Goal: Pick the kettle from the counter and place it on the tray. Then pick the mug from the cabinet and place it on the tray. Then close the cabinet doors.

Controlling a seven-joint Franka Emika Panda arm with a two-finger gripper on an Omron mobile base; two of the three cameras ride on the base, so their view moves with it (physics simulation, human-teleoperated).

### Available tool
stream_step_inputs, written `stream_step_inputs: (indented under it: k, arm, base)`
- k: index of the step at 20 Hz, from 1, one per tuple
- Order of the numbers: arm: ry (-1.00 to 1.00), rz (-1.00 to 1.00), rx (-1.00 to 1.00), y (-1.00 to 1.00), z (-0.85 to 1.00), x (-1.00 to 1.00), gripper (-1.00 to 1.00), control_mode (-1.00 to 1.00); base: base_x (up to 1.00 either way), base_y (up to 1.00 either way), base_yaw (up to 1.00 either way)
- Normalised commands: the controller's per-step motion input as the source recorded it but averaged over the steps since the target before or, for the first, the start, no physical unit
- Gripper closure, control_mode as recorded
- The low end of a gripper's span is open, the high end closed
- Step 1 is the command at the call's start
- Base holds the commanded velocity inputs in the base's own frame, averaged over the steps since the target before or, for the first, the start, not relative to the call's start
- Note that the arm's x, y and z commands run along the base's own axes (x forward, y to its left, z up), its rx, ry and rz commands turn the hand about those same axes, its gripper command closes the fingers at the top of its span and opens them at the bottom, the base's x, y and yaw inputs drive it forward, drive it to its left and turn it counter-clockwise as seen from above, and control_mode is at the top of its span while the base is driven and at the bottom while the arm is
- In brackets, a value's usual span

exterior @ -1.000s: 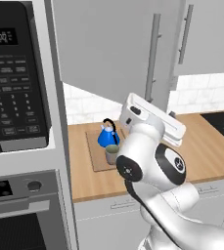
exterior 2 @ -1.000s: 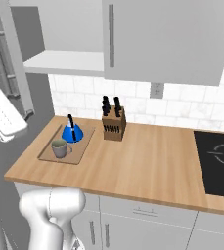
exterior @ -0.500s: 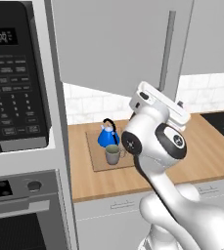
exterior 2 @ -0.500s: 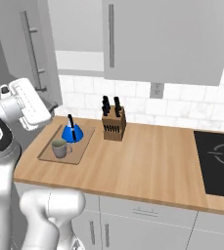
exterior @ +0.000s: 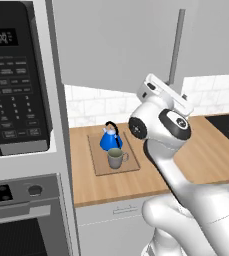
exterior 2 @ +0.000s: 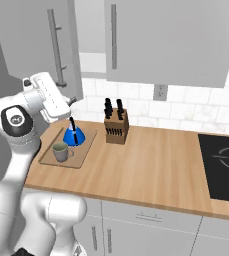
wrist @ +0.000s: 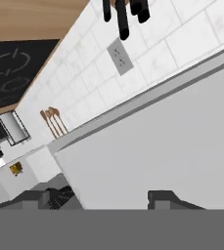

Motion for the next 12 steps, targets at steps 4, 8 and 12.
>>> stream_step_inputs:
  k: [4,8,12]
  arm:
    - [-0.04,0.00,0.05,-0.27,0.00,0.66,-1.00,-1.00]
    - [-0.04,0.00,0.04,-0.19,0.00,0.70,-1.00,-1.00]
    - [-0.02,0.00,0.05,-0.19,0.00,0.75,-1.00,-1.00]
  base:
    - [0.00,0.00,0.00]
    - [0.00,0.00,0.00]
    - [0.00,0.00,0.00]
